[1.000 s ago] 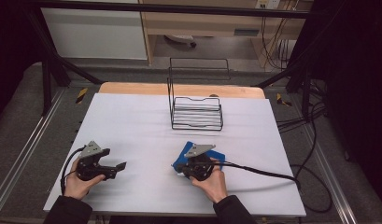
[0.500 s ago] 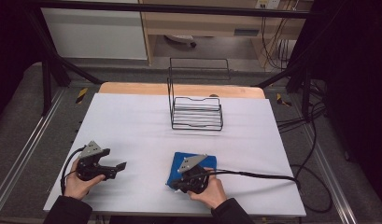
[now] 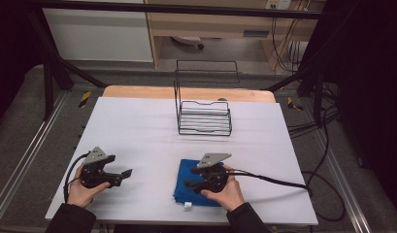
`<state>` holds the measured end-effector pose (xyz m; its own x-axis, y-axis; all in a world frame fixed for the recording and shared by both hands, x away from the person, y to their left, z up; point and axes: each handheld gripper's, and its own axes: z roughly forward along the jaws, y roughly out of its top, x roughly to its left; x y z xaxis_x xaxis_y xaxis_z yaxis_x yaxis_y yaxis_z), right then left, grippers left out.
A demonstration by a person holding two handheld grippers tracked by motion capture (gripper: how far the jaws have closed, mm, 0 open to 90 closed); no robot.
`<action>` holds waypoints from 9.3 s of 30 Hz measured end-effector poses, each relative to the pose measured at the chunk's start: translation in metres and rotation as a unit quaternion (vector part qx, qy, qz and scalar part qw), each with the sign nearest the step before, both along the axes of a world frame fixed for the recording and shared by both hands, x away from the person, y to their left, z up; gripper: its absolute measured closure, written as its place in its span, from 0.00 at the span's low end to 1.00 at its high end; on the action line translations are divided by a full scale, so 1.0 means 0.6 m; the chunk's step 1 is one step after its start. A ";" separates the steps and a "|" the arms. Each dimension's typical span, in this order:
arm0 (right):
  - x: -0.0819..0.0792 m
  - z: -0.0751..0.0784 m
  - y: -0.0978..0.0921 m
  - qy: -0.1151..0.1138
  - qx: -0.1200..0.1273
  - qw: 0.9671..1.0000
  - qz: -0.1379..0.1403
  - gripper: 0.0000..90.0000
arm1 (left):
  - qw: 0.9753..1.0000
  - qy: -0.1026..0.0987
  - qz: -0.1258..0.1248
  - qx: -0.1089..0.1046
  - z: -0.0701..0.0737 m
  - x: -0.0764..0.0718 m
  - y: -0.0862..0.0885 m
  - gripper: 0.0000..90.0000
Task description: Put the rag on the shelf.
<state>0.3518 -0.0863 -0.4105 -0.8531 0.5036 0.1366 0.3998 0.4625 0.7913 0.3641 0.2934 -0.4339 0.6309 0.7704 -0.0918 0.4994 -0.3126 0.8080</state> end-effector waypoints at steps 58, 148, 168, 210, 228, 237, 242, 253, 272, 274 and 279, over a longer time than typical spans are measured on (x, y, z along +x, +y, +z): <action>0.041 -0.042 -0.221 0.016 0.034 0.982 -0.187 0.06 | 0.997 0.033 -0.056 0.033 0.038 0.076 -0.284 0.26; 0.069 -0.041 -0.157 0.097 0.051 0.977 -0.185 0.96 | 0.993 0.081 -0.078 0.022 -0.008 0.079 -0.305 0.95; 0.052 0.001 -0.155 0.033 0.080 0.982 -0.171 0.96 | 0.997 0.035 -0.065 -0.028 0.042 0.051 -0.282 0.95; 0.012 0.111 -0.169 -0.114 0.119 0.972 -0.165 0.97 | 0.989 -0.092 -0.060 -0.095 0.151 0.013 -0.277 0.95; 0.026 0.181 -0.166 -0.173 0.143 0.958 -0.180 0.97 | 0.979 -0.149 -0.044 -0.134 0.212 0.041 -0.280 0.95; 0.038 0.215 -0.166 -0.202 0.151 0.948 -0.192 0.97 | 0.973 -0.169 -0.037 -0.156 0.245 0.061 -0.286 0.95; 0.047 0.242 -0.167 -0.222 0.153 0.942 -0.200 0.97 | 0.968 -0.179 -0.036 -0.170 0.263 0.071 -0.289 0.95; 0.060 0.284 -0.163 -0.247 0.153 0.935 -0.203 0.97 | 0.962 -0.198 -0.031 -0.188 0.303 0.087 -0.288 0.95; 0.089 0.357 -0.166 -0.284 0.168 0.920 -0.210 0.97 | 0.948 -0.239 -0.023 -0.207 0.378 0.110 -0.298 0.95; 0.090 0.361 -0.166 -0.285 0.170 0.919 -0.211 0.97 | 0.947 -0.241 -0.022 -0.210 0.387 0.113 -0.298 0.95; 0.098 0.381 -0.164 -0.292 0.170 0.917 -0.214 0.97 | 0.945 -0.250 -0.019 -0.209 0.405 0.119 -0.299 0.95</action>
